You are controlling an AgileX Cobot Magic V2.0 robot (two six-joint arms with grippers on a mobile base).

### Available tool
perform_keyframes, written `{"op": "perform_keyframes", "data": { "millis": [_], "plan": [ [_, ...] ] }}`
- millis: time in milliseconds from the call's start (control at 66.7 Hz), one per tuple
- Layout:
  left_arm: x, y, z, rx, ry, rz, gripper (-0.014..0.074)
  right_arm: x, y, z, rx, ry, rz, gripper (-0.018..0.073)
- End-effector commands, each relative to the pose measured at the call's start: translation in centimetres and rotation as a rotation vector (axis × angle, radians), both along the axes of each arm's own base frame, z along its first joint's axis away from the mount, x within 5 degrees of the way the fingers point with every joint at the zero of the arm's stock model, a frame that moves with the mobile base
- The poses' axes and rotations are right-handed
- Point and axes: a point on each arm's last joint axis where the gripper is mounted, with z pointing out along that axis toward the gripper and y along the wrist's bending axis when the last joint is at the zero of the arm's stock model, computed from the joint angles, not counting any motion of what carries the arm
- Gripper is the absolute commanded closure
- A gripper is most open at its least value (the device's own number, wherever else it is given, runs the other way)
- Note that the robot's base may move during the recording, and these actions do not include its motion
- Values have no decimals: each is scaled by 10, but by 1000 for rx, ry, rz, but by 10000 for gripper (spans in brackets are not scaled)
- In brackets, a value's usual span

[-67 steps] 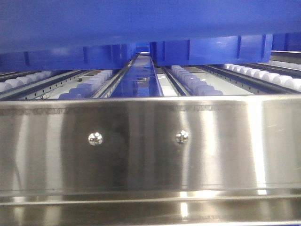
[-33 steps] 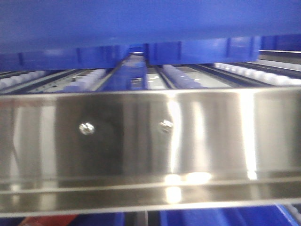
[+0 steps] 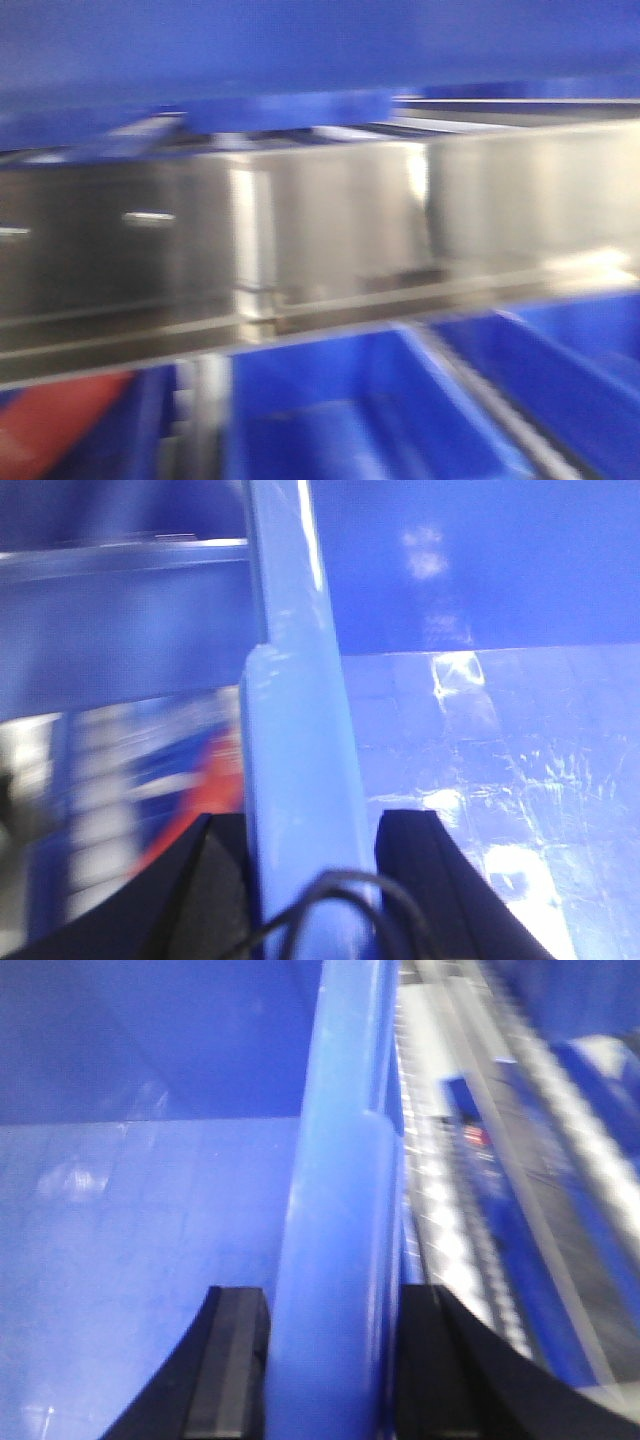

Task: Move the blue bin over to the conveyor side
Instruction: 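Hold the blue bin in both grippers while driving away from the rack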

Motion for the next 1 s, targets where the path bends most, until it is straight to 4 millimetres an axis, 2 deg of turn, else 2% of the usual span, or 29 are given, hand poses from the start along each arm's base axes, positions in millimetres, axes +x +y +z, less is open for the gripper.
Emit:
{"op": "perform_keyframes", "data": {
  "millis": [0,990],
  "plan": [
    [-8,3,16,46,-152,22,613,-3,-10,16,-43,-174,-52,636],
    [-10,3,17,46,-156,22,613,-3,-10,16,-43,-174,-52,636]
  ]
}}
